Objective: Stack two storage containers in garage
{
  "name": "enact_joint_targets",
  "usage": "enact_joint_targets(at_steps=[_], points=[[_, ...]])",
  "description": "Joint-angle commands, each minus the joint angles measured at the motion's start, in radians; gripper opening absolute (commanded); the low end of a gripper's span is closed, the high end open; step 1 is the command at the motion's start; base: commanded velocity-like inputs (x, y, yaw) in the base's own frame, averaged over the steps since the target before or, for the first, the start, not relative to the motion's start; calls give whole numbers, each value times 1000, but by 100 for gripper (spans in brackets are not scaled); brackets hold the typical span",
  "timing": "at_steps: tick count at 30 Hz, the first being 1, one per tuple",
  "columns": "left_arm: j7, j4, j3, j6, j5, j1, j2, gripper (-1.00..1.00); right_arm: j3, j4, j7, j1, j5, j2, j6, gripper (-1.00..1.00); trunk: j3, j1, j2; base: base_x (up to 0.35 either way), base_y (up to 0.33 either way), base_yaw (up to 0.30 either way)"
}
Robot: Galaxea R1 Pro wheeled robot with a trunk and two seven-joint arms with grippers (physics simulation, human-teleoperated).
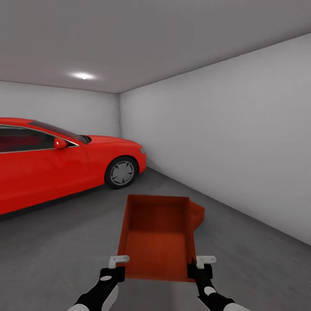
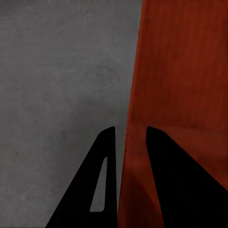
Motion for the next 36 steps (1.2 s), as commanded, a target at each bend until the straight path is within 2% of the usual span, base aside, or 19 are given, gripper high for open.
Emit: enact_joint_targets(at_steps=[1, 29, 36], points=[[8, 3, -14, 3, 16, 0, 1, -100, 9, -1, -7, -2, 4, 0, -43, -100, -1, 1, -1, 313, 190, -29], [8, 3, -15, 3, 16, 0, 1, -100, 9, -1, -6, -2, 5, -1, -42, -100, -1, 1, -1, 313, 190, -2], [8, 3, -14, 3, 16, 0, 1, -100, 9, -1, -7, -2, 3, 0, -43, -100, -1, 1, -1, 312, 190, -188]])
